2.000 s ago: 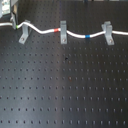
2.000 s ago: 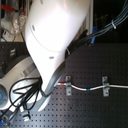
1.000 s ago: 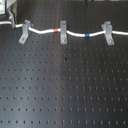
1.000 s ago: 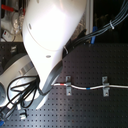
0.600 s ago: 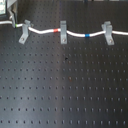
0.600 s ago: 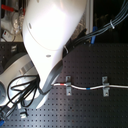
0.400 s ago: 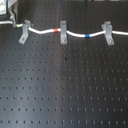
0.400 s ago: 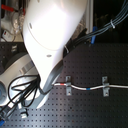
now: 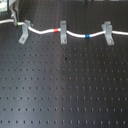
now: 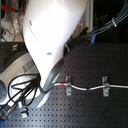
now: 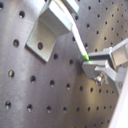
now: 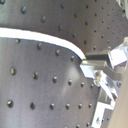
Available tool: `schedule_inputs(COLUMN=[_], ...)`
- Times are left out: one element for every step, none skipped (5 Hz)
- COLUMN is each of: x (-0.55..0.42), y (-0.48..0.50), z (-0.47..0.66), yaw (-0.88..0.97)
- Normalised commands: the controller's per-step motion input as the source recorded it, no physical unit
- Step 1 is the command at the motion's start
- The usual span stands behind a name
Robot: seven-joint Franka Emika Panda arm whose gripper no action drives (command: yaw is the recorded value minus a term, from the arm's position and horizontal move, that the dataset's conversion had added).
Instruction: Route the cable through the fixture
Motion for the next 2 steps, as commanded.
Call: schedule_inputs(x=[0.000, -0.044], y=[0.000, -0.004], z=[0.00, 0.02], yaw=[0.01, 0.00])
